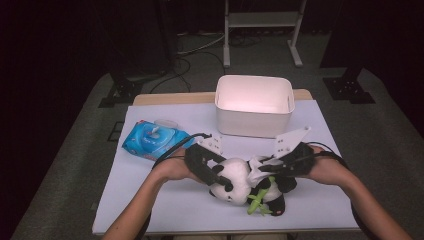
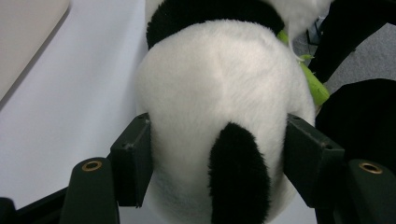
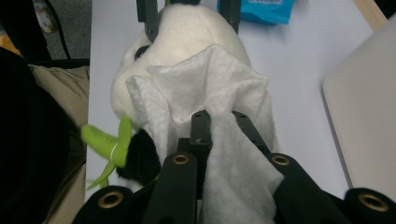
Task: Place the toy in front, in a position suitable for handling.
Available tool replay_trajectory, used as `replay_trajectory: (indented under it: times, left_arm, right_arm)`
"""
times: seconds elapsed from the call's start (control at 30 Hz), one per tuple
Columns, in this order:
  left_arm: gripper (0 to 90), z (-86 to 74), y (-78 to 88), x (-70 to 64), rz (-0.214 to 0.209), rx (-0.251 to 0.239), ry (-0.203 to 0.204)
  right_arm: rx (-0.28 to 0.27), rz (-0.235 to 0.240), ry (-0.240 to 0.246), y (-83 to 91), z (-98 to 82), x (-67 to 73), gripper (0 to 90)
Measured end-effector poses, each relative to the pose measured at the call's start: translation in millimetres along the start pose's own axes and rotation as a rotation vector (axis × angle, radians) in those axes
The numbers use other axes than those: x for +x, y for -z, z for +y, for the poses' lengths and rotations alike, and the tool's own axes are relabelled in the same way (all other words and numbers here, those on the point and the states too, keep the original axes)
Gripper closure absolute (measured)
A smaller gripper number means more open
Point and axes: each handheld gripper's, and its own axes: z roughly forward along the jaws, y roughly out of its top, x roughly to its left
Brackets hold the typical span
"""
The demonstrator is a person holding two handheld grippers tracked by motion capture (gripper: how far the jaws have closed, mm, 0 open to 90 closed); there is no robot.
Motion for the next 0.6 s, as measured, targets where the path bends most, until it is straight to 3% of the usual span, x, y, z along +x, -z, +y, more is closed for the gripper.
replay_trajectory:
  times: [0.27, 0.47, 0.6]
  left_arm:
    - [32.6, 1.9, 0.3, 1.9, 0.004, 0.007, 0.006]
    - [32.5, 1.3, 0.2, 2.9, 0.005, 0.002, 0.021]
    - [31.2, 0.5, 0.8, 3.3, 0.012, 0.0, 0.033]
  right_arm:
    - [-0.008, -0.036, -0.063, 27.7, -29.0, 1.4, 80.1]
    - [0.006, -0.052, -0.092, 39.7, -44.3, 2.6, 80.1]
    - [-0.013, -0.063, -0.125, 42.3, -56.4, 4.3, 80.1]
